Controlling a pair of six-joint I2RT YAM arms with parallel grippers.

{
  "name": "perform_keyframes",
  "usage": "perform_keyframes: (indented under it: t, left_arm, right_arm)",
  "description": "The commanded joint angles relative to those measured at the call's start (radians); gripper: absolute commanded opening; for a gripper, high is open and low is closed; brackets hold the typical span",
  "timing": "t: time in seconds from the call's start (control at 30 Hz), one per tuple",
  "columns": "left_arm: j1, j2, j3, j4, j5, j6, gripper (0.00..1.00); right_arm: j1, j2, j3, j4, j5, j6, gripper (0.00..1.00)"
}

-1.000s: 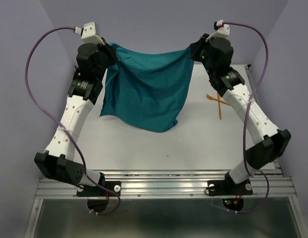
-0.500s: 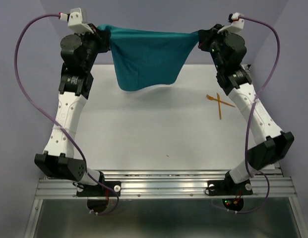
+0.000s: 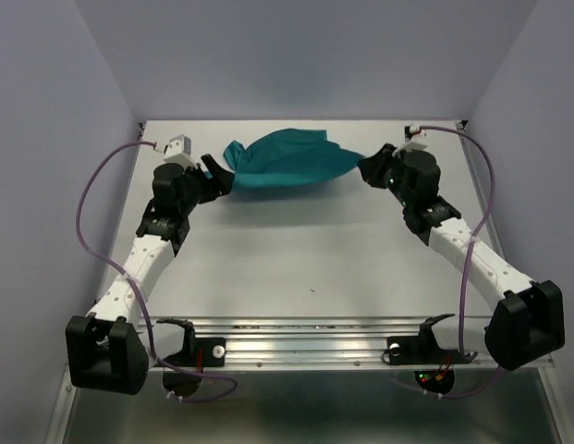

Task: Fold the napkin into a case and place the utensils inside
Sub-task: Flatten out the crumpled napkin at the center of the board.

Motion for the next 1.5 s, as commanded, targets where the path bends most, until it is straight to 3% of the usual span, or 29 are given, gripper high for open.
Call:
perform_keyframes:
  t: [0.0,0.03,0.1,0.27,0.57,0.73,0.8,0.93,1.17,1.47]
  left_arm:
    - [0.011,-0.071,-0.098,-0.020,-0.020,-0.102,0.94]
    - [0.011,-0.087,-0.121,-0.051,-0.029,-0.108,0.96]
    - [0.011,-0.110,-0.122,-0.111,-0.087,-0.113,0.97]
    - [0.011,-0.084,-0.068,-0.243,-0.229,-0.107,0.92]
    - [0.019,0.148,0.033,-0.522,-0.417,-0.251,0.63]
    - [0.045,0.214,0.024,-0.591,-0.429,-0.339,0.66]
    - [0.057,0.217,0.012,-0.591,-0.415,-0.372,0.75]
    - [0.083,0.258,-0.017,-0.587,-0.397,-0.408,0.82]
    - [0.097,0.329,-0.071,-0.461,-0.333,-0.406,0.77]
    - [0.097,0.412,-0.039,-0.399,-0.325,-0.415,0.63]
  right_arm:
    - [-0.012,-0.050,-0.156,-0.086,-0.075,0.107,0.44]
    - [-0.012,-0.058,-0.189,-0.106,-0.063,0.121,0.66]
    - [-0.012,-0.089,-0.268,-0.164,0.008,0.164,0.73]
    - [-0.012,-0.118,-0.289,-0.272,0.120,0.183,0.74]
    - [-0.012,0.060,-0.154,-0.284,0.016,0.137,0.64]
    - [-0.012,0.115,-0.139,-0.284,-0.021,0.138,0.64]
    - [-0.012,0.118,-0.141,-0.284,-0.030,0.140,0.64]
    - [-0.012,0.126,-0.145,-0.284,-0.035,0.138,0.64]
    - [-0.012,0.138,-0.151,-0.283,-0.036,0.137,0.65]
    - [-0.012,0.152,-0.156,-0.281,-0.036,0.149,0.66]
